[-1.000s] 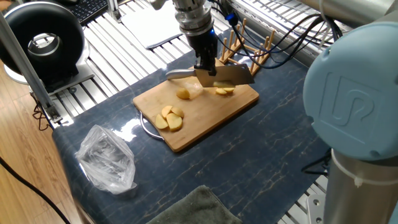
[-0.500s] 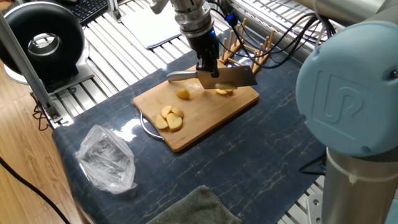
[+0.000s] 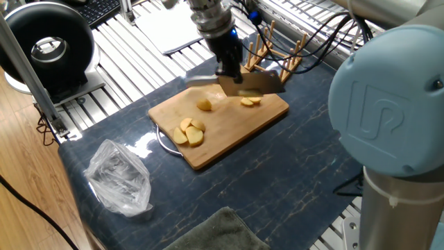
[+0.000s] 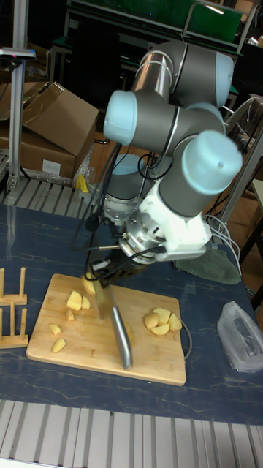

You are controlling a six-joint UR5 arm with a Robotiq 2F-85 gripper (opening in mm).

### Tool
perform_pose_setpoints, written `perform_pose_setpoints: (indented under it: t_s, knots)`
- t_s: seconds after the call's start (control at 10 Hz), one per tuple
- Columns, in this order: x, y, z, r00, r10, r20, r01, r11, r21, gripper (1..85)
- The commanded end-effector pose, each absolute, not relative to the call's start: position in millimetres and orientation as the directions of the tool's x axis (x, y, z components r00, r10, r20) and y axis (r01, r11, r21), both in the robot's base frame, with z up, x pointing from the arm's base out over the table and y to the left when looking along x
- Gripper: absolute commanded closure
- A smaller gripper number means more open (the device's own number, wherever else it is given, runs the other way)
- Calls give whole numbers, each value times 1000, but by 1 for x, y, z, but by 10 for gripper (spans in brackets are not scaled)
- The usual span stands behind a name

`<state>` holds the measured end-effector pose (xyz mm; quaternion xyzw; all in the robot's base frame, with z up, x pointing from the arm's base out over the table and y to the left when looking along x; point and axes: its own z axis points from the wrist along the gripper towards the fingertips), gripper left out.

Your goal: Chop the potatoes

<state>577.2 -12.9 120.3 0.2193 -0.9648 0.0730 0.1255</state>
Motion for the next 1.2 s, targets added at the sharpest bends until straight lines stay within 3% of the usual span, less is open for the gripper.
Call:
perform_pose_setpoints:
  t_s: [0.0, 0.5, 1.1]
  knots:
    - [624, 16, 151, -908, -389, 157, -402, 913, -64, 847]
    - [696, 49, 149, -915, -395, -85, -397, 918, 9, 847]
    - [696, 40, 117, -883, -426, -197, -445, 893, 67, 847]
